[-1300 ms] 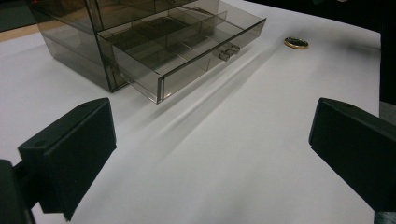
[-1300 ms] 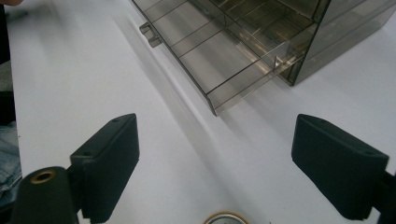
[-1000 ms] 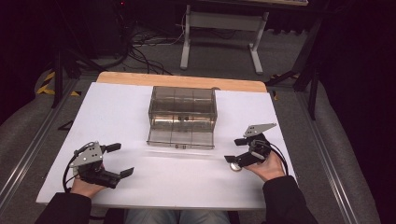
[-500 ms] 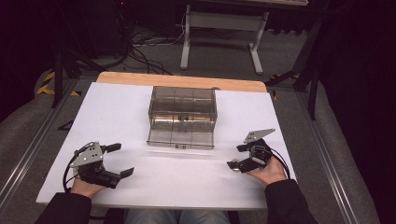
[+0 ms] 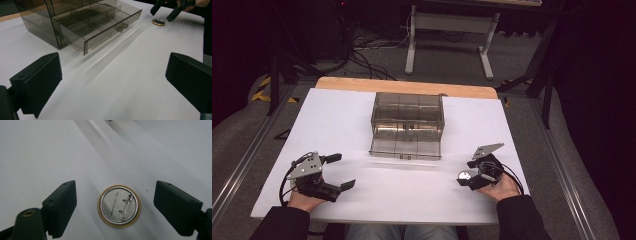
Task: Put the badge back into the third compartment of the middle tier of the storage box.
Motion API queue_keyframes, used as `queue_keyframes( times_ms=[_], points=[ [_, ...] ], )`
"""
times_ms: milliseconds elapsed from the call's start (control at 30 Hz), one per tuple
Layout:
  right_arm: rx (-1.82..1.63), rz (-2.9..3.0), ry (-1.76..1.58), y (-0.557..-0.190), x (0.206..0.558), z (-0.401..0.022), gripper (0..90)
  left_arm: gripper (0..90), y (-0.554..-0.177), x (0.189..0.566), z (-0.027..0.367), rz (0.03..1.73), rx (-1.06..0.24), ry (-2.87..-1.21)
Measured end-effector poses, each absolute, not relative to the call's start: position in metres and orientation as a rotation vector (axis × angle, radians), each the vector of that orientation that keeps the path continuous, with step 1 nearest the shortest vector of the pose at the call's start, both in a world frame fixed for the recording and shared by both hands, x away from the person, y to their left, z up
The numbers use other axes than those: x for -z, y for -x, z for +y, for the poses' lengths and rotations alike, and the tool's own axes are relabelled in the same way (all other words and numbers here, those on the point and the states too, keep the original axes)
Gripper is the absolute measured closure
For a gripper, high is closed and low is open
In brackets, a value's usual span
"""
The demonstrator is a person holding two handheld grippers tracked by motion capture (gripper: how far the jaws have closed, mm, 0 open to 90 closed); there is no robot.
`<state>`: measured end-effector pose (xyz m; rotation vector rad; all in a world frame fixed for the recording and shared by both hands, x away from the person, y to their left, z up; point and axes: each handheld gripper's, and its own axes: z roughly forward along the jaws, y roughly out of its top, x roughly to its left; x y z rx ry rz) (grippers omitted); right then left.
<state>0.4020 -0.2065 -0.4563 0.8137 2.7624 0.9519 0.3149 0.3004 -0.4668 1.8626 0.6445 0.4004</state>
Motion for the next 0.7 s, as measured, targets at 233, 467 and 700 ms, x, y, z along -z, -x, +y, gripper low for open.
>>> queue_keyframes(
  times_ms=[233,467,700],
  points=[
    [-0.943,2.749,-0.808,-0.3987,0.4595,-0.2097,29.5,1.4,-0.3147,0.4668,0.3001,0.646,-0.401,-1.864],
    [-0.928,2.734,-0.812,-0.3973,0.4616,-0.2092,34.9,1.4,-0.3146,0.4669,0.3001,0.648,-0.401,-1.865],
    [-0.893,2.727,-0.794,-0.3965,0.4641,-0.2068,37.7,1.4,-0.3143,0.4667,0.3001,0.649,-0.401,-1.868]
  ],
)
